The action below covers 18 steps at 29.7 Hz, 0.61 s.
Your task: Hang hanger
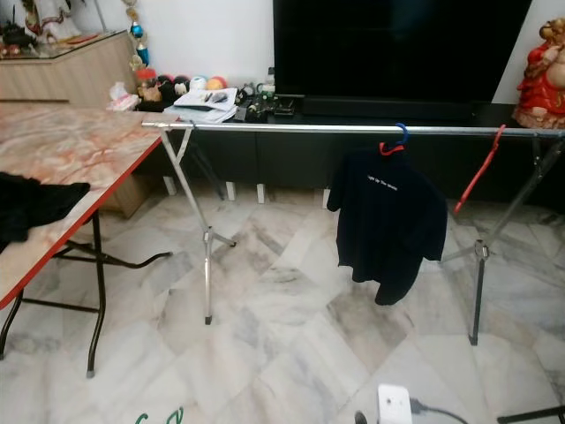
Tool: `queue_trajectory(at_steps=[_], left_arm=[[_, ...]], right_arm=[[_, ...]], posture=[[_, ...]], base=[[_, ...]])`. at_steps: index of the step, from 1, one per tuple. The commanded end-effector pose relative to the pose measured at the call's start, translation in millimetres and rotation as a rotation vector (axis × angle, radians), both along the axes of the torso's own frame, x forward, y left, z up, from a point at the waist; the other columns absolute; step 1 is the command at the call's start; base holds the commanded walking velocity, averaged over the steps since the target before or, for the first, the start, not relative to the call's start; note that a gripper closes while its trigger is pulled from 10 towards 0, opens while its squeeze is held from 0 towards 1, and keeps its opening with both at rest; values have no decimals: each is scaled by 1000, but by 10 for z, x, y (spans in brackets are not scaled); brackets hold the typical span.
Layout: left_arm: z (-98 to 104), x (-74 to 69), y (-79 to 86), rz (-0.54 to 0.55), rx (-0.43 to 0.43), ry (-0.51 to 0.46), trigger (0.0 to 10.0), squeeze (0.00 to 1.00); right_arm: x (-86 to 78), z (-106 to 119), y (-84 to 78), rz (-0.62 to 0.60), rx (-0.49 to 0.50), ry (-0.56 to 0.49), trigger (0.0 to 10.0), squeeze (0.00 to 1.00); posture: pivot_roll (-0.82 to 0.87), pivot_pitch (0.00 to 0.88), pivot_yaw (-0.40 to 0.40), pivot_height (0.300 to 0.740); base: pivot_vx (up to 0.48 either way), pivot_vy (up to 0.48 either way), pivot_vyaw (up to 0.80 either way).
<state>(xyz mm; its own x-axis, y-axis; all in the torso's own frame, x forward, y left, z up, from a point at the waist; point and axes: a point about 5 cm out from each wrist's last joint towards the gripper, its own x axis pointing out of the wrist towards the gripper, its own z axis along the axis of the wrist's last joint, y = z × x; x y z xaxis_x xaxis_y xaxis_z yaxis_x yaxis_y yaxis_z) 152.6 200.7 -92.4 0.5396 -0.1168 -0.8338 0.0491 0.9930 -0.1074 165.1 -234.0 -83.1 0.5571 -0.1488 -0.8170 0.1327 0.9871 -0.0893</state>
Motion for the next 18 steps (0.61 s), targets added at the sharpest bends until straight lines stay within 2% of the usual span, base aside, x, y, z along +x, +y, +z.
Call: queue_trajectory(at_steps=[1, 4, 6, 10, 18], left_arm=[[7, -14, 85, 8, 19, 9, 10000, 0], [5, -20, 88, 10, 18, 11, 10000, 0], [3, -30, 96, 12, 17, 14, 10000, 0], [1, -38, 102, 13, 16, 15, 10000, 0], [-1, -39, 94, 9, 16, 16, 10000, 0]], right_arm=[[77, 23, 60, 5, 16, -33, 10000, 0], [-13, -21, 97, 5, 19, -25, 10000, 0], [-173, -103, 220, 10, 29, -5, 10000, 0], [-226, -133, 296, 13, 35, 3, 10000, 0], [-206, -145, 413, 12, 42, 4, 10000, 0]], posture=[[57, 35, 52, 740], [57, 35, 52, 740], [57, 35, 52, 740], [57, 40, 52, 740], [57, 42, 56, 740]], base=[[292, 0, 0], [285, 0, 0], [289, 0, 0], [290, 0, 0], [304, 0, 0]])
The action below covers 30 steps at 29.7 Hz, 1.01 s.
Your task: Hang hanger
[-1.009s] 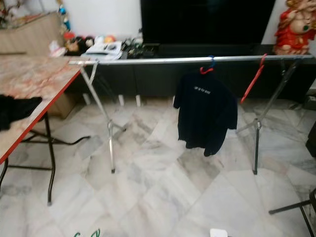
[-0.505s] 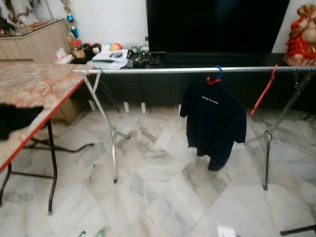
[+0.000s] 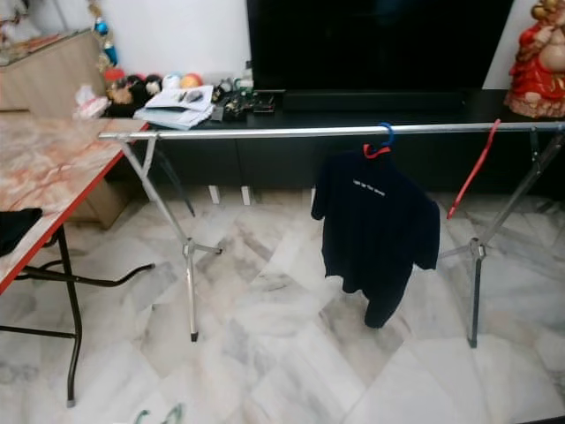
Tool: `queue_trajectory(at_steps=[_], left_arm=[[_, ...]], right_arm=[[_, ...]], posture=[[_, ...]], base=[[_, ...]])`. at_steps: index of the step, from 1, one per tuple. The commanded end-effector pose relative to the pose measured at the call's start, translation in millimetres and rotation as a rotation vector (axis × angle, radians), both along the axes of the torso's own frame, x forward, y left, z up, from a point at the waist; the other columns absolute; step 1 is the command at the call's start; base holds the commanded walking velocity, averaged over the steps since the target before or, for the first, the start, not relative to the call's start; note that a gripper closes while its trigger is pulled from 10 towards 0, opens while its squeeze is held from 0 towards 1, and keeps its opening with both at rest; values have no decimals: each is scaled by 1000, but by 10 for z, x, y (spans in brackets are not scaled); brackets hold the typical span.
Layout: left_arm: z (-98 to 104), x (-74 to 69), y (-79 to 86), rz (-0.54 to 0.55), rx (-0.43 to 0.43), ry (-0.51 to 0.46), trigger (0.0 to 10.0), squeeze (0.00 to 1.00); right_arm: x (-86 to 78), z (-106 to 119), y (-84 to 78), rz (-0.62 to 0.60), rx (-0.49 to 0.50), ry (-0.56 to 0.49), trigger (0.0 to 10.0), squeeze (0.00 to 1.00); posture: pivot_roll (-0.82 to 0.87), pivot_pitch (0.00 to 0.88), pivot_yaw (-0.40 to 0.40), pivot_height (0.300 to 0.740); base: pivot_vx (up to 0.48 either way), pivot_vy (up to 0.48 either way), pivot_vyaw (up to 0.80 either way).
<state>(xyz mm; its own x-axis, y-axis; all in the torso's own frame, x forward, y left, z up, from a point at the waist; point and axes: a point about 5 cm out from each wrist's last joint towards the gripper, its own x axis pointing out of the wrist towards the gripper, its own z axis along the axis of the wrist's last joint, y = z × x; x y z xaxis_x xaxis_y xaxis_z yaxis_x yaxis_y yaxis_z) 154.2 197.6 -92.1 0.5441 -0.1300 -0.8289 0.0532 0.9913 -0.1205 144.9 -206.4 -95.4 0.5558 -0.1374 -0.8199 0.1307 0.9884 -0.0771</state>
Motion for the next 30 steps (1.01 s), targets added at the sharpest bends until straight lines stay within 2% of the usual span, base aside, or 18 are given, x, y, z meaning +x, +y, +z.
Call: queue_trajectory(at_steps=[1, 10, 14, 22, 25, 30], left_arm=[[-3, -53, 123, 13, 30, 22, 10000, 0], [-4, -53, 124, 12, 33, 25, 10000, 0], [-4, -56, 130, 13, 33, 26, 10000, 0], [-5, -60, 134, 11, 33, 26, 10000, 0], [-5, -60, 133, 10, 33, 26, 10000, 0], [-8, -66, 127, 10, 31, 26, 10000, 0]], right_arm=[[8, -21, 155, 11, 30, 2, 10000, 0], [-17, -37, 212, 12, 34, 8, 10000, 0], [-15, -31, 188, 11, 32, 0, 10000, 0], [42, 34, -81, -6, 11, -24, 10000, 0], [37, 38, -115, -9, 10, -22, 10000, 0], [-64, 18, -182, -17, 13, -8, 10000, 0]], posture=[[58, 42, 56, 740], [59, 43, 57, 740], [59, 43, 56, 740], [57, 44, 54, 740], [57, 44, 54, 740], [57, 44, 54, 740]], base=[[315, 0, 0], [315, 0, 0], [313, 0, 0], [315, 0, 0], [317, 0, 0], [318, 0, -412]])
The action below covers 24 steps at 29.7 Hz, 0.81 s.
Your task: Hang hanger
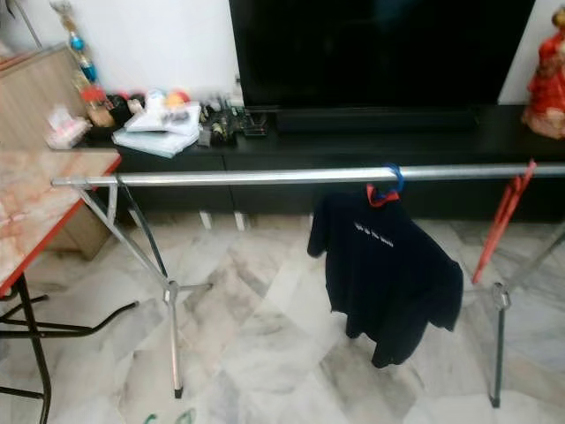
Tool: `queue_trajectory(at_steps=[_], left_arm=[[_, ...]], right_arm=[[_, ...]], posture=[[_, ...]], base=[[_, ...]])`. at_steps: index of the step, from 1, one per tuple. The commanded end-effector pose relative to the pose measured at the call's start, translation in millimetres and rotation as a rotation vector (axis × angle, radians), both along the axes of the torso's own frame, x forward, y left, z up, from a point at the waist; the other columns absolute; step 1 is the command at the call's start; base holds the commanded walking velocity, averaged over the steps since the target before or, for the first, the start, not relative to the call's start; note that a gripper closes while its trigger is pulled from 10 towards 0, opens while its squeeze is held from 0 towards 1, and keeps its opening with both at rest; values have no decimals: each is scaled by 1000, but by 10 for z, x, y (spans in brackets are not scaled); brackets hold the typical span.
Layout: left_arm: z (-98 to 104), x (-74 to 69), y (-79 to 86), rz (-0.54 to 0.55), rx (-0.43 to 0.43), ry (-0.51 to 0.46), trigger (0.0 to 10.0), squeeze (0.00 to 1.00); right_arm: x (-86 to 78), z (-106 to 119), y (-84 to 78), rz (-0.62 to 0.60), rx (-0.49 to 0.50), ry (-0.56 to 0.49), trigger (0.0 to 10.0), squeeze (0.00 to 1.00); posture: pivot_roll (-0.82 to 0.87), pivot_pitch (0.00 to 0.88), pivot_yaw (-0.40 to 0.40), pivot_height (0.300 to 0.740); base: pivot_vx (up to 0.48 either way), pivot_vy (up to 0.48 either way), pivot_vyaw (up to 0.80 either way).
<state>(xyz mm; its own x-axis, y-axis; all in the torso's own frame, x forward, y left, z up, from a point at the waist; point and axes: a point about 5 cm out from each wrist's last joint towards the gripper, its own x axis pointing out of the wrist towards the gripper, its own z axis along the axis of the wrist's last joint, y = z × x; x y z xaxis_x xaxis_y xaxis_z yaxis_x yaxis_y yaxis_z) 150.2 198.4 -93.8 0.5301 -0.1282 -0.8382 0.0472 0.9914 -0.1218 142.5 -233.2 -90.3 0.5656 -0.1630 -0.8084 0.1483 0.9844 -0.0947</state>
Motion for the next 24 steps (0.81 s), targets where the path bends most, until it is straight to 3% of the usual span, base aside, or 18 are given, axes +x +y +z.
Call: queue_trajectory(at_steps=[1, 5, 13, 23, 24], left_arm=[[8, -27, 119, 5, 31, 9, 10000, 0], [10, -22, 115, 3, 30, 7, 10000, 0], [25, 27, 84, -11, 24, -9, 10000, 0], [89, 186, 24, -47, 13, -66, 10000, 0], [134, 283, -8, -71, 4, -101, 10000, 0]], right_arm=[[-54, -37, 82, 0, 34, 9, 10000, 0], [17, -24, 129, 9, 34, -1, 10000, 0], [-7, -30, 128, 7, 36, 0, 10000, 0], [40, -16, 130, 9, 37, -4, 10000, 0], [43, -15, 129, 12, 37, -2, 10000, 0]], posture=[[57, 44, 54, 740], [57, 44, 54, 740], [58, 33, 55, 740], [58, 33, 55, 740], [58, 33, 55, 740]], base=[[319, 0, -587], [317, 0, -294], [318, 0, 0], [318, 0, 0], [319, 0, 0]])
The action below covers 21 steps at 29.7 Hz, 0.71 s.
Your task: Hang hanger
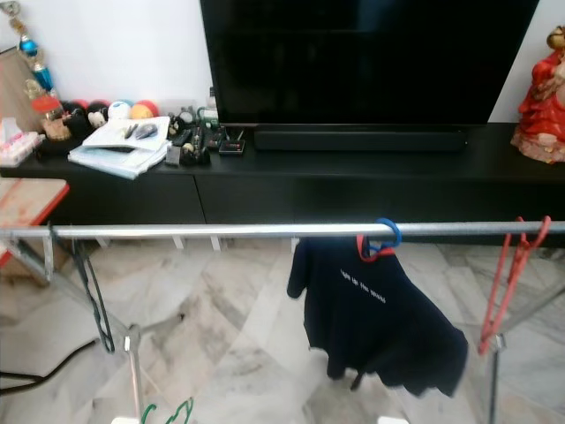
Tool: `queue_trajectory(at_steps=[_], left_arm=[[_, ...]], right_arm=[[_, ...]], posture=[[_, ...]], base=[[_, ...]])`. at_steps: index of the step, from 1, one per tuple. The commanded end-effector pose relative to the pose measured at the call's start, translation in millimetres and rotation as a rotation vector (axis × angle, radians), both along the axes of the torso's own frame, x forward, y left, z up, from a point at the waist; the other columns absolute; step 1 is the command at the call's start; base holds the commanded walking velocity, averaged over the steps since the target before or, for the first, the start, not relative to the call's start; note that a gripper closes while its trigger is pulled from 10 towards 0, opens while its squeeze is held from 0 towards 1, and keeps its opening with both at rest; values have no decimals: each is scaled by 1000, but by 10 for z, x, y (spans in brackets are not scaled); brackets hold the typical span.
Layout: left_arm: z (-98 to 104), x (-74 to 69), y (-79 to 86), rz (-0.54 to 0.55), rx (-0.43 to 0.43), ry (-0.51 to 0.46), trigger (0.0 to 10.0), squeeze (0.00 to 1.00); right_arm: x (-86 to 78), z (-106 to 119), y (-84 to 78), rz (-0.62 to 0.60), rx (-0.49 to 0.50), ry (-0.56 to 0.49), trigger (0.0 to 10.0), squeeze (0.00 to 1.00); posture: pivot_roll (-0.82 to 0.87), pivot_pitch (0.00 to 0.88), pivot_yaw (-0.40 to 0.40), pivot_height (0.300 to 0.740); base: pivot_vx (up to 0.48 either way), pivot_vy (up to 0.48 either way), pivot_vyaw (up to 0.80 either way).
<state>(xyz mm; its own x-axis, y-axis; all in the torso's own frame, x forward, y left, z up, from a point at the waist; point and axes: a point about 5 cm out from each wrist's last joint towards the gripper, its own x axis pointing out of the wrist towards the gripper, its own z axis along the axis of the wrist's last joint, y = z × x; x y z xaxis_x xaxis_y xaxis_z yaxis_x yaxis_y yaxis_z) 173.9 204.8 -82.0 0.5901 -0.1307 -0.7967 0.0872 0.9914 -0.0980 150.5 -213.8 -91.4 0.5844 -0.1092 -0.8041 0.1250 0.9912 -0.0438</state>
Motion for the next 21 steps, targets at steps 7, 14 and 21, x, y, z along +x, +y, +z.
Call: queue_trajectory(at_steps=[7, 14, 21], left_arm=[[107, 233, -159, -116, -22, -76, 10000, 0], [152, 302, -123, -36, -43, -114, 10000, 0], [152, 293, -101, -42, -32, -118, 10000, 0]], right_arm=[[-29, -3, -65, -7, -11, 21, 10000, 0], [-12, 2, -67, 1, -11, 24, 10000, 0], [118, 45, -47, 14, -10, 11, 10000, 0]], posture=[[58, 33, 55, 740], [56, 38, 55, 740], [61, 42, 54, 740]], base=[[251, 0, 0], [0, 0, 0], [0, -154, 0]])
